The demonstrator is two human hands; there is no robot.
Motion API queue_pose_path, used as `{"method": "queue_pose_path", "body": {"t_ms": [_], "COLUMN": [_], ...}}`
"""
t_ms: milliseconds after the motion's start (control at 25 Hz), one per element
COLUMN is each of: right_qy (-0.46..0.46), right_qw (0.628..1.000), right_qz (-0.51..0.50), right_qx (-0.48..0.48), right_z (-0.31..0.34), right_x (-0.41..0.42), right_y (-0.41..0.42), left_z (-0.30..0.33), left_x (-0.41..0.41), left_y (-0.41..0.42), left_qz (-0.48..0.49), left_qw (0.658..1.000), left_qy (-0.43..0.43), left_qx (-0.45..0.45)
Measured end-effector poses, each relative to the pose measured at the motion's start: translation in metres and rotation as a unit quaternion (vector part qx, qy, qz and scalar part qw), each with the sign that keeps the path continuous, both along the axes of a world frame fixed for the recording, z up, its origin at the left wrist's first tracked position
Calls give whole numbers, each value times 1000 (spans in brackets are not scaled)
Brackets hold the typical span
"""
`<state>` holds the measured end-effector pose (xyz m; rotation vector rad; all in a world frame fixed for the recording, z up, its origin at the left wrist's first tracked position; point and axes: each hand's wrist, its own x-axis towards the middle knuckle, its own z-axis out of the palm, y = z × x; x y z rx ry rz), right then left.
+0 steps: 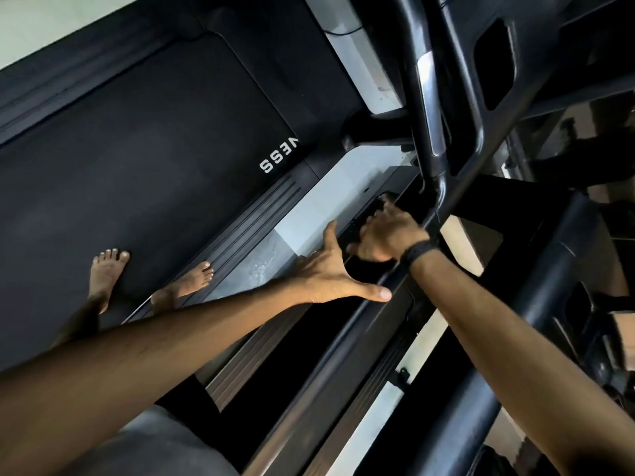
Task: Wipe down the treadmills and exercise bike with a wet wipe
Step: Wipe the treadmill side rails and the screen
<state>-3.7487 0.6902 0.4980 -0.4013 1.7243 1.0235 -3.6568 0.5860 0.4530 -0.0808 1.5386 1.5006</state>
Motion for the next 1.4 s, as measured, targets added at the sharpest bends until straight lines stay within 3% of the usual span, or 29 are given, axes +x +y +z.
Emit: {"method": "queue_pose_path", "body": {"t_ms": [80, 160, 240, 360, 520, 720, 800, 960, 1040, 1240, 1400], "right_qy": [-49, -42, 5, 16, -30, -109, -114, 52, 152, 171, 283], "right_qw": [997, 996, 998, 998, 998, 973, 957, 957, 938, 872, 842], "right_qz": [-20, -38, -55, 1, -21, 71, 77, -22, -51, -137, -176], "right_qx": [-58, -73, -9, 55, -51, -189, -257, -283, -309, -437, -424], "right_z": [17, 28, 19, -4, -12, 16, 35, 69, 74, 74, 68], "right_x": [18, 4, -26, -31, 49, 183, 188, 138, 140, 213, 205], "right_y": [-15, -7, 9, 16, -28, -86, -76, -14, -3, -21, -7], "left_z": [0, -2, -11, -21, -33, -26, -17, 0, 5, 17, 36], "left_x": [-2, 0, 3, 7, 9, 26, 36, 50, 55, 66, 59], "left_y": [-3, -6, -12, -29, -58, -75, -77, -73, -68, -69, -65], "left_qz": [-14, -23, -27, 4, 113, 97, 88, 32, 24, 55, 30], "left_qw": [999, 999, 999, 999, 993, 995, 996, 998, 997, 990, 977], "left_qy": [35, 48, 47, 39, 40, 3, 6, 53, 68, 128, 211], "left_qx": [-16, -7, 7, 16, 14, -21, -25, -13, -2, 19, 8]}}
